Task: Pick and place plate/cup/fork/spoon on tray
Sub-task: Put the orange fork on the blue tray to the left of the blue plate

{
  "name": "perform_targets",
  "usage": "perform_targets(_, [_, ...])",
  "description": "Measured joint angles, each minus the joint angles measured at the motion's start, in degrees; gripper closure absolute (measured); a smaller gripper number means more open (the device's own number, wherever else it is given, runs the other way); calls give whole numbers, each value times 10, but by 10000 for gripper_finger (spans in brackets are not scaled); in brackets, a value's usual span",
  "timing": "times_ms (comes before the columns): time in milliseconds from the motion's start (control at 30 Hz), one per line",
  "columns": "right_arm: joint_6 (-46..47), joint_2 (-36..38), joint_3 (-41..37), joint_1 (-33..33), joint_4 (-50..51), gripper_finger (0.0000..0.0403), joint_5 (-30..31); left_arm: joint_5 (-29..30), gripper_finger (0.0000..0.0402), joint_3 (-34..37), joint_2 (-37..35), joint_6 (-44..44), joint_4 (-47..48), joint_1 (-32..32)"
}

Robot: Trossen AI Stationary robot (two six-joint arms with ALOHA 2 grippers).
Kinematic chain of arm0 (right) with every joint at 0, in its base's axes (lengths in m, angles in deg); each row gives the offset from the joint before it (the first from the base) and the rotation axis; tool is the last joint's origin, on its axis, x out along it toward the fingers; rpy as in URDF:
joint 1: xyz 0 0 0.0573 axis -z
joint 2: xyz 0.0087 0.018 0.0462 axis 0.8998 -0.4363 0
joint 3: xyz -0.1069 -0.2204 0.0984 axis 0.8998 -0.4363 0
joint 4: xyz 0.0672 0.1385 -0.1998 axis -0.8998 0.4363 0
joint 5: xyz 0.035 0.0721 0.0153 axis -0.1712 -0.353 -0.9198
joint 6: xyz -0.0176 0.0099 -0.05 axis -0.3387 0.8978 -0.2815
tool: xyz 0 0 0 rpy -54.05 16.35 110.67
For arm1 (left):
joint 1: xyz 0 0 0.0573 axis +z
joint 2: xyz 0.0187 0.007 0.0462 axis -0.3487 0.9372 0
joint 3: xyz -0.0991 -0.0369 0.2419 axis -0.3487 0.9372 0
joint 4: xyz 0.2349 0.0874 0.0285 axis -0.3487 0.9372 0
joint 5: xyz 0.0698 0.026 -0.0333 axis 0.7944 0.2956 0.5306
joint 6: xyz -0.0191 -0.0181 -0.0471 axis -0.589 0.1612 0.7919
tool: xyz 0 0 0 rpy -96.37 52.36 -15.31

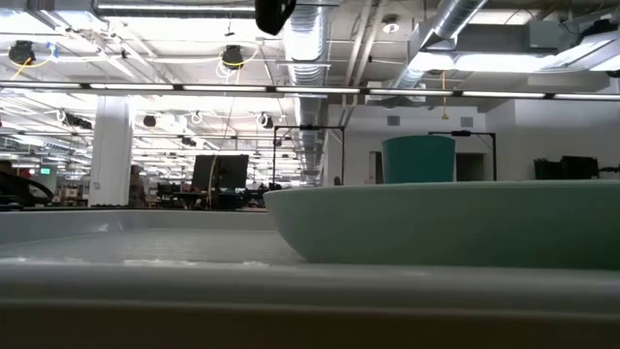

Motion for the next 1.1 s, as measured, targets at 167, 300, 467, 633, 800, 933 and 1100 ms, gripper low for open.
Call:
perform_targets(167, [0,-3,0,7,-6,403,-10,-9,222,0,1,7,5,7])
perform_targets(300, [0,-3,0,7,-5,403,-18,-9,257,0,3,9,9,11])
perform_targets(467, [-2,-3,0,8,-4,403,-16,-12,311,0,3,25,32,22])
perform_targets(633, [-2,-3,0,8,-5,403,-15,-14,361,0,3,22,25,23])
perform_targets(800, [0,-3,0,8,-5,399,-11,-13,398,0,3,10,25,23])
perform_targets(933, [5,-3,0,11,-6,366,6,11,400,0,3,22,25,23])
perform_targets(1100, [9,30,0,11,18,302,12,37,401,0,-5,45,22,23])
